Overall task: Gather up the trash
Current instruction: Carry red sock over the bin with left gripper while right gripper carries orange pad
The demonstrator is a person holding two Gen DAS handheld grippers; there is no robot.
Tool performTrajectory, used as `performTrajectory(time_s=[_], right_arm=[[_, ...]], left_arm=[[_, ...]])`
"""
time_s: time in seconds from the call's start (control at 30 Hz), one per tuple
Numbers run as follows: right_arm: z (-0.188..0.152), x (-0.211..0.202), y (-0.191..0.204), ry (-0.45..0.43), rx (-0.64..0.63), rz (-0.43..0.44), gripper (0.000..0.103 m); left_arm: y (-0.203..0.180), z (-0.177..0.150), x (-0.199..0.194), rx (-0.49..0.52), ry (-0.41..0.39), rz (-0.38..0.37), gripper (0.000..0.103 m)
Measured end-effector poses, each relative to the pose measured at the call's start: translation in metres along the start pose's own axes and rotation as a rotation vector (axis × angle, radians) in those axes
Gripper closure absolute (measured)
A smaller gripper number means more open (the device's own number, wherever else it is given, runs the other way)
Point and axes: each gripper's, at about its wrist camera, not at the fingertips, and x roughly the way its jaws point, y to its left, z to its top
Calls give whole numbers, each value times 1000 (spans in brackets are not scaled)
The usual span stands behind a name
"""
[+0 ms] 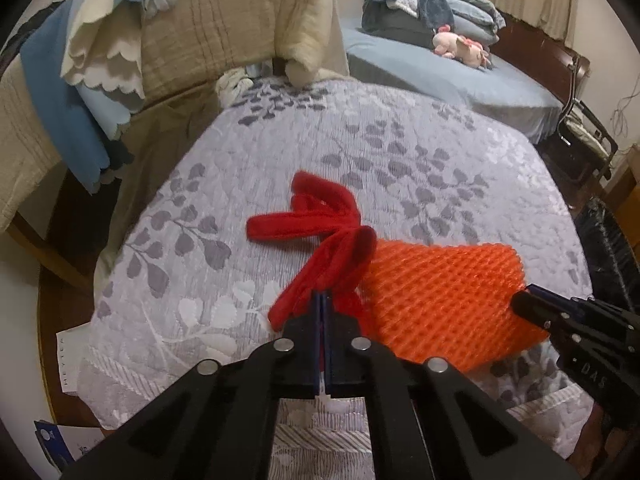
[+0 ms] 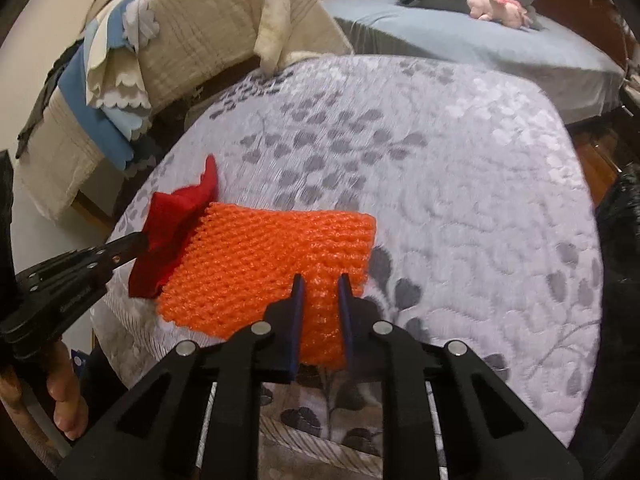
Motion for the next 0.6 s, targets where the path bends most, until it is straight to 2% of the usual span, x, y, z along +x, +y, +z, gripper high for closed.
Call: performTrajectory(time_s=[0.3, 0.6], right_arm=[[5, -31, -29, -53, 45, -33, 91], [-13, -27, -46, -33, 91, -41, 91]], left_arm=[[-10, 13, -37, 6, -68, -15, 102], [-21, 4, -36, 7, -43, -21, 102]])
